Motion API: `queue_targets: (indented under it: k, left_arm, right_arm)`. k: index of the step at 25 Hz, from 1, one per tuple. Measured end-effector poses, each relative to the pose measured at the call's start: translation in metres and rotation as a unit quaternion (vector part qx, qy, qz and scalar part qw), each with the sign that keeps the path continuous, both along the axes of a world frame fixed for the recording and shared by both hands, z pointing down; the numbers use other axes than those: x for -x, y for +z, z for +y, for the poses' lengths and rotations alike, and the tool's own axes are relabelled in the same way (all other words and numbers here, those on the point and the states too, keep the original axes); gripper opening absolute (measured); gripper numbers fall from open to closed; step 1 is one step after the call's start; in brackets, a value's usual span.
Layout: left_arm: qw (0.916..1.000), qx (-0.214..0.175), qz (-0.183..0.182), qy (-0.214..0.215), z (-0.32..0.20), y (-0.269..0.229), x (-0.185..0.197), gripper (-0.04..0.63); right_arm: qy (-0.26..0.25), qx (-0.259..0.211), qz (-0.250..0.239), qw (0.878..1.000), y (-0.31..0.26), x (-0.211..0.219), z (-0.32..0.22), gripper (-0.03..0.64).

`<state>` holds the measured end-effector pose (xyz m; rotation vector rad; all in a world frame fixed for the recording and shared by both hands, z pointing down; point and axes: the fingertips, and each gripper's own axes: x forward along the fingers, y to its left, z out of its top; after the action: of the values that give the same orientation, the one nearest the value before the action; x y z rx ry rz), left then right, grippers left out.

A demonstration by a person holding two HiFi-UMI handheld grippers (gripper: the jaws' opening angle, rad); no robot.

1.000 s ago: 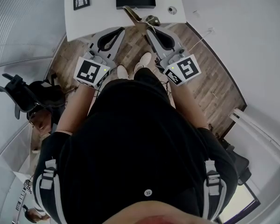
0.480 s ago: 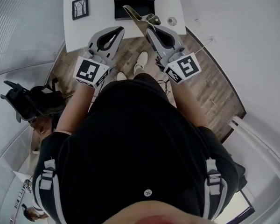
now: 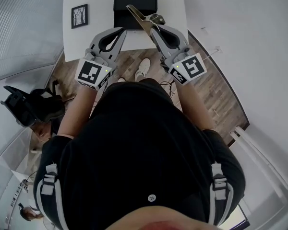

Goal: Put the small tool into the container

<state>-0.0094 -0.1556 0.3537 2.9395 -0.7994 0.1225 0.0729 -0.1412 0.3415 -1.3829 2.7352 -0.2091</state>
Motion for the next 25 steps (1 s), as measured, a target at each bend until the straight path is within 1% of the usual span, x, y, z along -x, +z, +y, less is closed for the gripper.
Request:
queue_targets:
  k: [5,10,15,19,25]
  left_arm:
    - [0.9998,0.005,-0.004,-0.016,-0.019,0.006,-0.02,0.006]
    - [0.9991,0.009,-0.009,-0.04,-0.035,0.013,-0.032,0.006]
    - [0.9981,0.013,-0.009,-0.06,-0.045,0.017,-0.043,0.006]
    - [0.9974,0.019,0.001,-0.069,-0.05,0.02,-0.043,0.006]
    - [0.9962,0.029,0.018,-0.08,-0.07,0.029,-0.031,0.006]
  right_arm:
    - [-0.013,0.007,-0.003,1.0,0.009,-0.022,-0.018,0.028]
    - [-0.033,0.013,0.014,0.999,0.027,-0.037,-0.034,0.029]
    - [-0.051,0.028,0.016,0.998,0.046,-0.05,-0.045,0.029]
    - [-0.06,0.042,0.018,0.997,0.061,-0.051,-0.057,0.029]
    - [-0.079,0.063,0.044,0.994,0.087,-0.043,-0.078,0.029]
